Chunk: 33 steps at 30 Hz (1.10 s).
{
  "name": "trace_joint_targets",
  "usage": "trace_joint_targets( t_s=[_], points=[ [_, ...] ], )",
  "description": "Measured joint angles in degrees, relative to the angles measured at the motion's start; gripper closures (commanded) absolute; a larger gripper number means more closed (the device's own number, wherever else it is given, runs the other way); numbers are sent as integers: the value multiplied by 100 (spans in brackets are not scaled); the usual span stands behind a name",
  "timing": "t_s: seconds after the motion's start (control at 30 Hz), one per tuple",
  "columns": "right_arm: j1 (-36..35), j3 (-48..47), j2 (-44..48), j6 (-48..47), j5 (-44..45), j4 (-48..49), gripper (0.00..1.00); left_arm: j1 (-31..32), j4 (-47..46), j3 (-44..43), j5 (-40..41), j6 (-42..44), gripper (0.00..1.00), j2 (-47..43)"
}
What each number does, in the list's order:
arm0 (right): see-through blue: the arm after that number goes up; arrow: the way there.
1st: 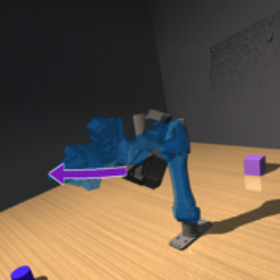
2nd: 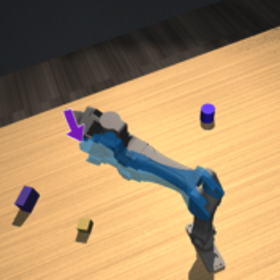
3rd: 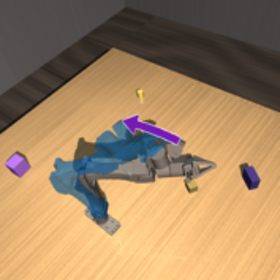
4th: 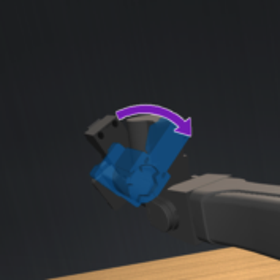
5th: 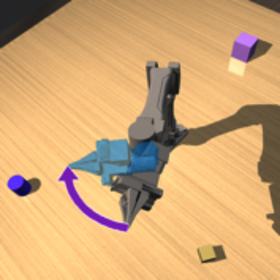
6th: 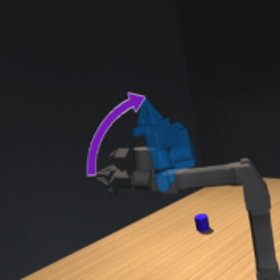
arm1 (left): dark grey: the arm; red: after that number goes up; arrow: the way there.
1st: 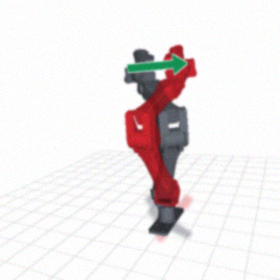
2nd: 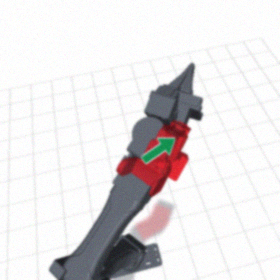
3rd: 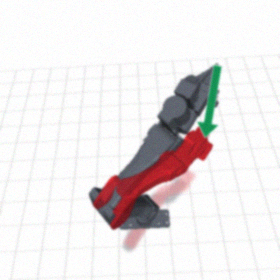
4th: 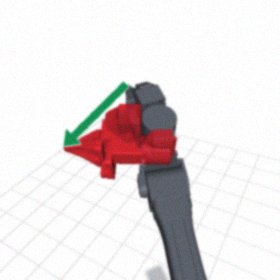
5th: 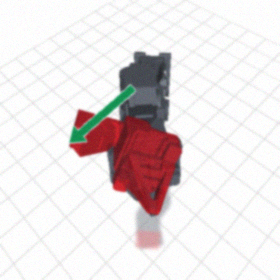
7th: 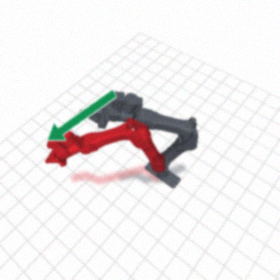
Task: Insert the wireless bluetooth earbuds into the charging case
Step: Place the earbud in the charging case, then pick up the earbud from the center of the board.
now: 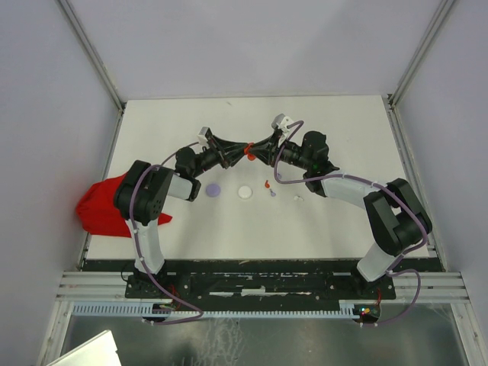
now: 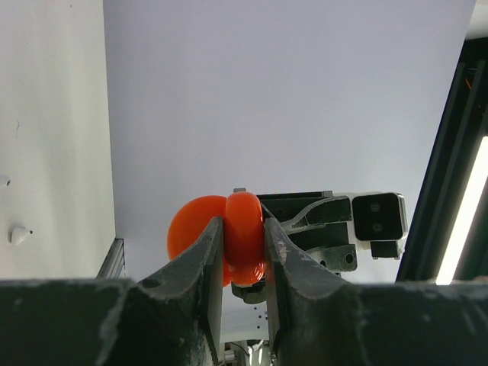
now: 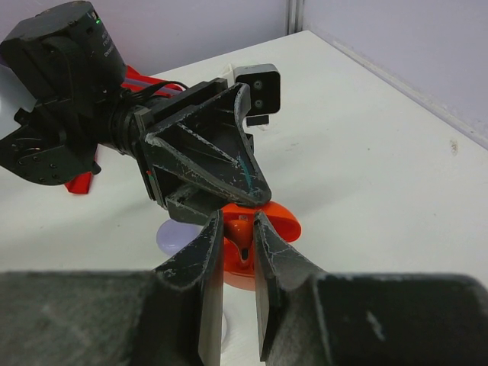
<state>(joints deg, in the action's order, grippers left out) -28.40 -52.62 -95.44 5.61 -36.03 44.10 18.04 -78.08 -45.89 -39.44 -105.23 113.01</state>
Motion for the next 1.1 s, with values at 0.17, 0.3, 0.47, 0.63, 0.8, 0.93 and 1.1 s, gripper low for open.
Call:
trace_joint_targets(
  t_s=[0.17,0.3,0.47,0.63,0.8,0.93,1.1],
  points=[
    [0,0,0,-4,2,-4,87,4,-129,-24,7,-166,97,46],
    [0,4,0,-15,0,-2,70,4,-181,-28,9,-264,97,107],
    [0,87,2,4,-4,55,59,4,-232,-46,26,-308,97,151],
    [0,138,4,7,0,44,44,4,-258,-48,28,-321,97,181],
    [0,188,26,116,63,201,22,4,-264,-66,31,-323,97,181],
    [24,378,208,490,448,439,18,0,-267,-66,33,-323,97,181],
    [186,337,734,925,1386,-376,15,-127,-350,24,52,-321,97,181]
  ],
)
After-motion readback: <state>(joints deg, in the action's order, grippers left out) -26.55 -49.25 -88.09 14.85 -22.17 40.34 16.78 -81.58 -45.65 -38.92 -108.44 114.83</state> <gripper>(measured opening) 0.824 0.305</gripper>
